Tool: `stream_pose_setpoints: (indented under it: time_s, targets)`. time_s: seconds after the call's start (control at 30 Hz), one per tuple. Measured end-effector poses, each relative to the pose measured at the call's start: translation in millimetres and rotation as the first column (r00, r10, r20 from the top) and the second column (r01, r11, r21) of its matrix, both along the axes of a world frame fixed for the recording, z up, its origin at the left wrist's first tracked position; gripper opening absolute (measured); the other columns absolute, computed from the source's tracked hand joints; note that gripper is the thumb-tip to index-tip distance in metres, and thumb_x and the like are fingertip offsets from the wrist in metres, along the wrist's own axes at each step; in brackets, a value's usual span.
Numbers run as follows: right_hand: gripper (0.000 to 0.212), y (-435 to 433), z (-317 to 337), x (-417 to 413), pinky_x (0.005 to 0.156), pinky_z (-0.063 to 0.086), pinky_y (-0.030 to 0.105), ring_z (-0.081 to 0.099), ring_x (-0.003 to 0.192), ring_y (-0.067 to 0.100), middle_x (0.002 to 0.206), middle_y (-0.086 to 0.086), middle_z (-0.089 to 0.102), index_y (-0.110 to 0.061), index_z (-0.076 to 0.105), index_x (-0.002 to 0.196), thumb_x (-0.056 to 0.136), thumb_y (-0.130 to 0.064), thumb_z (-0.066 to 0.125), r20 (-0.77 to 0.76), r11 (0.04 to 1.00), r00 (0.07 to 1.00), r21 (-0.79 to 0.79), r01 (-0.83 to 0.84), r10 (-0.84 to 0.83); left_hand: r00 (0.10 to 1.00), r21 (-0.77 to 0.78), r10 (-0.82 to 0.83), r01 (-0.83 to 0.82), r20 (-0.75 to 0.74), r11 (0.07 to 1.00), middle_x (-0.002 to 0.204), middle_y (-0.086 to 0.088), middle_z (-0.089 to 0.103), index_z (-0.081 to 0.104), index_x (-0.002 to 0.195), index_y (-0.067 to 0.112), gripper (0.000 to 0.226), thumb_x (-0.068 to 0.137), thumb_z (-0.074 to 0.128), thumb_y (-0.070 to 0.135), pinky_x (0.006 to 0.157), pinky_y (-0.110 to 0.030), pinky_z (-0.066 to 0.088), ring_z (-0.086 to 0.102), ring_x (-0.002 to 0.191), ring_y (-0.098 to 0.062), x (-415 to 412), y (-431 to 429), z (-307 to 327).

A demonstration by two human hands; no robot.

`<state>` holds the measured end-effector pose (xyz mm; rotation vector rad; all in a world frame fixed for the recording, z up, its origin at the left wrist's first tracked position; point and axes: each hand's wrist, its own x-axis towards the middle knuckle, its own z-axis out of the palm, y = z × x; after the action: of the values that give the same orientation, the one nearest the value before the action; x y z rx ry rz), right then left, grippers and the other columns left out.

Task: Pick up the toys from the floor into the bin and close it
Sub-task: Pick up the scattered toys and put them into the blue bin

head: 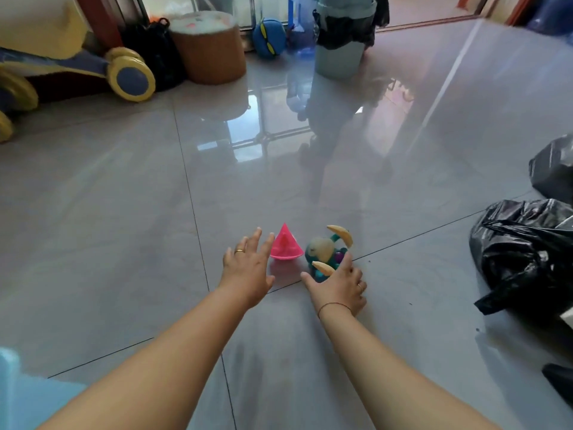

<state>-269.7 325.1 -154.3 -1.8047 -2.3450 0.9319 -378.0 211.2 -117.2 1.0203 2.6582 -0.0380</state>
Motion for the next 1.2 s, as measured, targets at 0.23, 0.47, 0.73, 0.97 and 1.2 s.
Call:
stream_pose_setpoints:
  time_s: [0.23,0.47,0.73,0.97,1.2]
  targets:
    - [0.073,18.7,-29.5,-11.7,0.095,0.037,0.037,0.038,0.121,0.03,0.125,0.01,0.046,-0.005,0.051,0.117,0.071,-0.06,0.064,-0.026,0.993,0.997,0.094,0.073,-0.071,0.995,0.101,0.034,-0.044,0.097,0.994,0.149,-0.007,0.027,0.042,0.135,0.018,0.048,0.09,0.054,0.029,0.104,-0.041,0.035,0.035,0.131,-0.031,-11.3,41.4,-48.7]
    - [0.057,21.7,-42.1,24.1,0.096,0.02,0.026,0.042,0.113,0.03,0.113,0.01,0.053,-0.008,0.055,0.105,0.065,-0.046,0.072,-0.12,0.987,0.989,0.147,-0.064,0.082,0.975,0.326,0.184,-0.216,0.128,0.92,0.114,-0.012,0.053,0.059,0.112,0.007,0.026,0.086,0.054,0.011,0.086,-0.038,0.042,0.047,0.11,-0.031,9.9,24.9,-69.7]
    - [0.062,-2.2,-30.4,66.6,0.093,0.042,0.037,0.047,0.115,0.028,0.119,0.003,0.055,-0.015,0.05,0.119,0.066,-0.035,0.075,-0.084,0.987,0.984,0.046,-0.155,0.159,0.87,0.421,0.343,-0.476,0.355,0.772,0.107,-0.011,0.055,0.063,0.099,0.007,0.015,0.084,0.059,0.01,0.08,-0.034,0.044,0.053,0.099,-0.03,64.2,-19.5,-70.8]
    - [0.034,-34.4,-3.8,110.8,0.069,0.054,0.035,0.065,0.072,0.023,0.079,0.0,0.059,-0.011,0.05,0.101,0.076,-0.022,0.07,-0.3,0.951,0.953,-0.306,-0.049,-0.048,0.771,0.451,0.444,-0.631,0.456,0.632,0.1,-0.003,0.054,0.065,0.098,0.012,0.013,0.086,0.062,0.017,0.072,-0.027,0.041,0.056,0.09,-0.021,122.5,-73.7,-29.0]
    - [0.021,-95.0,56.6,163.8,0.059,0.041,0.029,0.058,0.057,0.016,0.073,0.014,0.062,0.0,0.062,0.084,0.089,-0.017,0.051,-0.29,0.94,0.957,-0.328,-0.097,-0.002,0.739,0.539,0.478,-0.674,0.475,0.506,0.095,0.003,0.05,0.062,0.096,0.016,0.011,0.089,0.06,0.023,0.073,-0.028,0.047,0.055,0.086,-0.017,187.5,-138.0,63.8]
